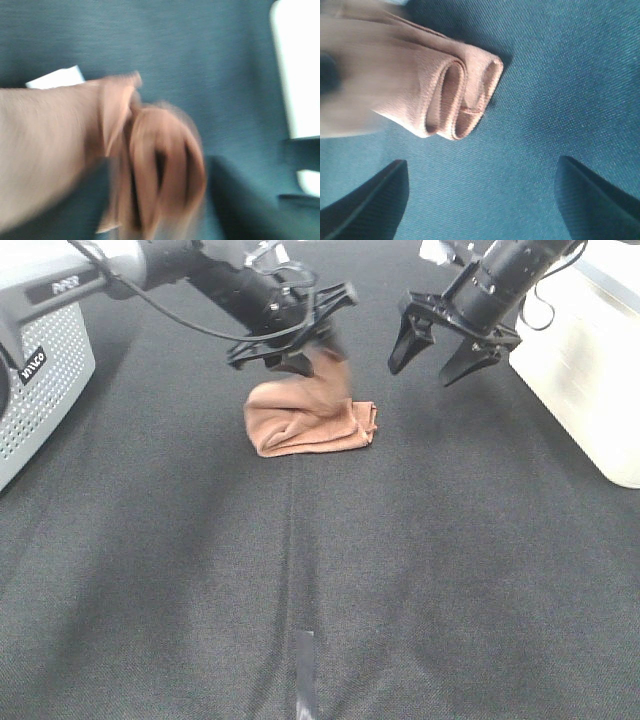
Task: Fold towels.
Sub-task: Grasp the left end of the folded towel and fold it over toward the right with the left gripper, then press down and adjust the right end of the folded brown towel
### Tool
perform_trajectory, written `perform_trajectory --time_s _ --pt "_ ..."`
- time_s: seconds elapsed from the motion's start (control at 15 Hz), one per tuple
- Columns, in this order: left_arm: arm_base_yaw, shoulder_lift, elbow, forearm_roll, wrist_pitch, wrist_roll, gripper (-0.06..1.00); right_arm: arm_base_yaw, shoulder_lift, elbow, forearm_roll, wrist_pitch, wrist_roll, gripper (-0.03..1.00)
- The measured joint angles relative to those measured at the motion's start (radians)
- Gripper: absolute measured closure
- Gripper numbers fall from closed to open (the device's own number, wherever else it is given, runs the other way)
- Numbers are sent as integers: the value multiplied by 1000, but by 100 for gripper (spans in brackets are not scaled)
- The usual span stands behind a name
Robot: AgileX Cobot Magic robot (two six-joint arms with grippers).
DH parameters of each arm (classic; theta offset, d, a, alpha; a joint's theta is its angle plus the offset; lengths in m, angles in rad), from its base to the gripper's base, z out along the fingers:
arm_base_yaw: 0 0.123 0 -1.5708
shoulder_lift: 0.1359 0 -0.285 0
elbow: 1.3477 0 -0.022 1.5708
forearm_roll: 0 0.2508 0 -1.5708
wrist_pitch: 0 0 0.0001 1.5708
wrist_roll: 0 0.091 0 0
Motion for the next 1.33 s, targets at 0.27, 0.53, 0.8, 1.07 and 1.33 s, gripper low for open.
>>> perform_trajectory --time_s 0.27,0.53,0.8,1.07,1.33 --pt "20 -5 -28 -69 0 22 21 0 -1 0 24 17 3 21" --pt "136 -98 -52 -21 40 84 21 4 -1 0 249 -62 -57 21" --pt "212 -147 -54 19 102 90 21 69 21 0 540 -210 -170 21" --pt "221 -150 -54 79 153 90 21 114 120 0 724 -272 -212 21" --pt "221 -150 -54 126 174 90 21 89 172 0 608 -264 -142 21"
